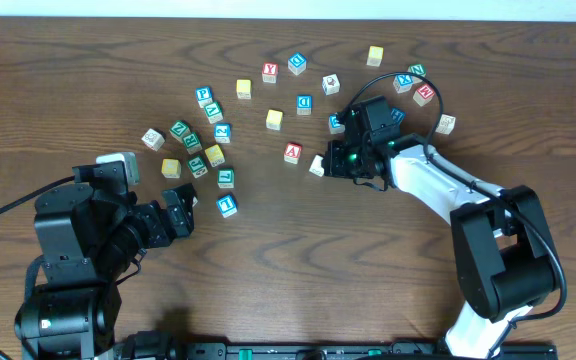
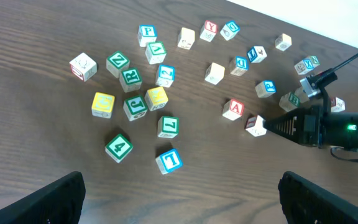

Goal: Spell out AI2

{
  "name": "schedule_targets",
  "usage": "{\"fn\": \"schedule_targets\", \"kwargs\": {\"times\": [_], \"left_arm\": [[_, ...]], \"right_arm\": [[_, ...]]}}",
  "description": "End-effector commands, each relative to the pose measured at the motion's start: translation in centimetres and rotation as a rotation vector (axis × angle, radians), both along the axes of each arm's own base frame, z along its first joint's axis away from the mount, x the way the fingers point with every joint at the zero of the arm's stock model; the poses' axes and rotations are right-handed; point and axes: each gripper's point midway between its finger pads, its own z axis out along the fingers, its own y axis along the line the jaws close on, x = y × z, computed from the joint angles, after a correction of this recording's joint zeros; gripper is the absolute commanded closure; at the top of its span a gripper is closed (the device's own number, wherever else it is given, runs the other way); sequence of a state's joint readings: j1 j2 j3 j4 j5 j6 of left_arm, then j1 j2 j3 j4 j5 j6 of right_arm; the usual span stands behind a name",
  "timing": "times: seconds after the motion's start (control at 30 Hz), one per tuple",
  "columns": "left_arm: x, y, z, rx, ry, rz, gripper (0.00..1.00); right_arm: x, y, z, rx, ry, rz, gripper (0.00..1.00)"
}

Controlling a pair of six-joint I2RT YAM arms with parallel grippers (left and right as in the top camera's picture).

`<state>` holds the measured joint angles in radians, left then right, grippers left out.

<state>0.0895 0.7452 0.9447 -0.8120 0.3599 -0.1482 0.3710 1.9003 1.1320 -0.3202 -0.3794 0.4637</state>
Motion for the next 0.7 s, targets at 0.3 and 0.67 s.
{"fn": "schedule_targets", "kwargs": {"times": [0.3, 0.67], "left_arm": [[0.0, 0.1, 0.5, 0.023, -0.016, -0.006, 0.02], [0.0, 0.1, 0.5, 0.023, -0.016, -0.006, 0.02]], "right_arm": [[-1.3, -2.9, -2.5, -0.053, 0.119, -0.064, 0.99], [0.2, -2.1, 0.1, -0.014, 0.041, -0.034, 0.99]]}}
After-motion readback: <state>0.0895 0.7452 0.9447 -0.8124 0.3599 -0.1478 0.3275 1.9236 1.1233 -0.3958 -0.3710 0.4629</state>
